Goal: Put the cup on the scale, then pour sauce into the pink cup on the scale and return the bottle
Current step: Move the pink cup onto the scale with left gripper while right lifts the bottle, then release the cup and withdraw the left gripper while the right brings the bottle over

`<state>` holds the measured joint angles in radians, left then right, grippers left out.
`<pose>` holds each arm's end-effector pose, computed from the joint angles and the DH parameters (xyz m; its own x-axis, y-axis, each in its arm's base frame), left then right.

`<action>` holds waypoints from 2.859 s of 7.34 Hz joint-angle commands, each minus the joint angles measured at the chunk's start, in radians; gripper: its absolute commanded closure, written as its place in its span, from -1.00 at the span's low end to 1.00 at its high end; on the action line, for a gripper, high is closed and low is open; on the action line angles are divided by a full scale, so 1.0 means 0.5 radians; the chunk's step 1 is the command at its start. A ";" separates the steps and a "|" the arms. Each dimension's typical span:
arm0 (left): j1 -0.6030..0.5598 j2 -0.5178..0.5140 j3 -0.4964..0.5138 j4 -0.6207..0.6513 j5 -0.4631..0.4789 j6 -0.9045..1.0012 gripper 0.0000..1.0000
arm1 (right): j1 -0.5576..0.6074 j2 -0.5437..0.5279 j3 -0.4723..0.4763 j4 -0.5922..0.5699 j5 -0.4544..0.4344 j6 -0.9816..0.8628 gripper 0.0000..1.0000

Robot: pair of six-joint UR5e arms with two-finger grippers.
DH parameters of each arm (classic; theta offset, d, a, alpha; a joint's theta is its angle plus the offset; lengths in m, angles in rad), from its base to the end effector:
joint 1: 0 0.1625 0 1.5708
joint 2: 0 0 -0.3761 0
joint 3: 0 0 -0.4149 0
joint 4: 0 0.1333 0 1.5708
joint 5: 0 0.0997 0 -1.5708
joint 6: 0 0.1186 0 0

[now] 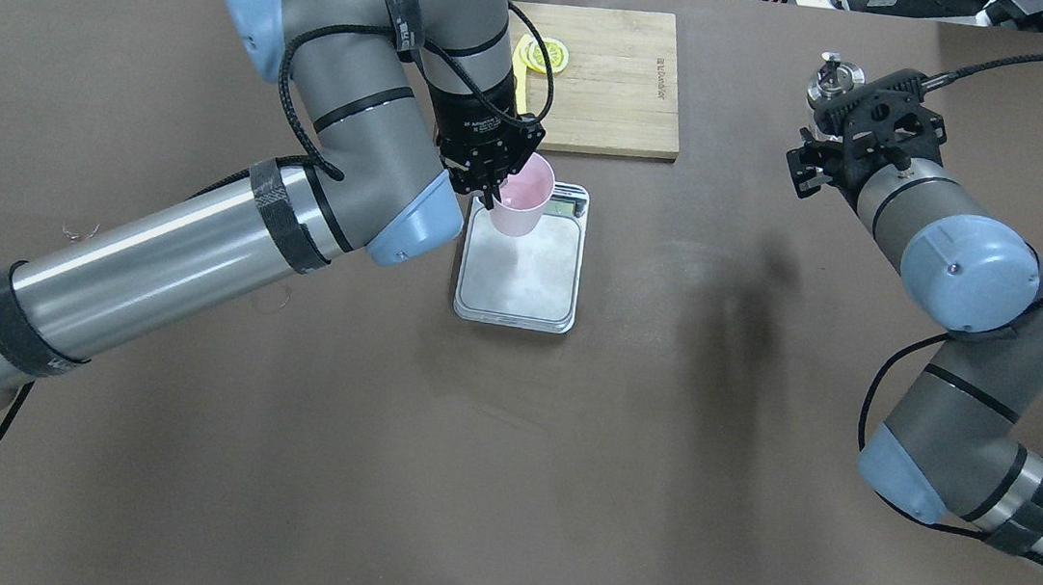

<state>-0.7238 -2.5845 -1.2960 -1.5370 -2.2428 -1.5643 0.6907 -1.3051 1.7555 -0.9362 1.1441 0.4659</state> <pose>0.5316 -0.5492 0.0880 0.5720 -0.4988 -0.6512 0.2122 0.8568 -0.4699 -0.3573 -0.5319 0.3070 0.9319 -0.2850 0.2246 -0.0657 0.4762 0.8769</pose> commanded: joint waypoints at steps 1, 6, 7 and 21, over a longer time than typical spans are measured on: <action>0.067 -0.004 0.076 -0.162 0.113 -0.065 1.00 | -0.114 0.137 -0.023 -0.194 -0.228 -0.146 1.00; 0.092 0.064 0.061 -0.319 0.157 -0.041 -0.95 | -0.231 0.199 0.005 -0.376 -0.365 -0.208 1.00; 0.076 0.064 0.034 -0.313 0.157 -0.038 -0.97 | -0.228 0.199 0.002 -0.376 -0.362 -0.205 1.00; -0.770 1.214 -0.847 -0.049 0.031 1.537 -0.97 | -0.596 0.438 0.035 -1.217 -0.895 -0.426 1.00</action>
<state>-1.0566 -2.0213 -1.7197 -1.5632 -2.2282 -0.9121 0.3937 -1.0901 1.7769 -1.5405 0.6993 0.2472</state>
